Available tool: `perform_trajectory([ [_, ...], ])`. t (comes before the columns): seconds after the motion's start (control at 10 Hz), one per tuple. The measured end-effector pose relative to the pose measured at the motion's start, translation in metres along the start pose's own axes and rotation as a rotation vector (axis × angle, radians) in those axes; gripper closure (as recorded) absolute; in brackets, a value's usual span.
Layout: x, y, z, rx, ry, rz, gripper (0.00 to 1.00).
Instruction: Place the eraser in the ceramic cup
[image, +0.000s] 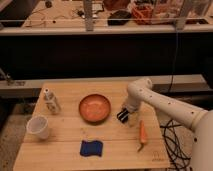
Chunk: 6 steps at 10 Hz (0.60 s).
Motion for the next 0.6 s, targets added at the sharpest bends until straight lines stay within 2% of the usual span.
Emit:
perform_trajectory([
  [0.1,0.0006,-0.0001,0.0012,0.001,0.000,0.001,0.31],
  [0.2,0.0015,0.0000,0.0020,0.001,-0.001,0.002,0.45],
  [0.4,0.0023,-0.0002,0.0031,0.001,-0.002,0.004,0.63],
  [0.5,0.0025,-0.0007,0.0033,0.002,-0.002,0.004,0.77],
  [0.6,0.0029,-0.0004,0.0020,0.001,-0.001,0.004,0.85],
])
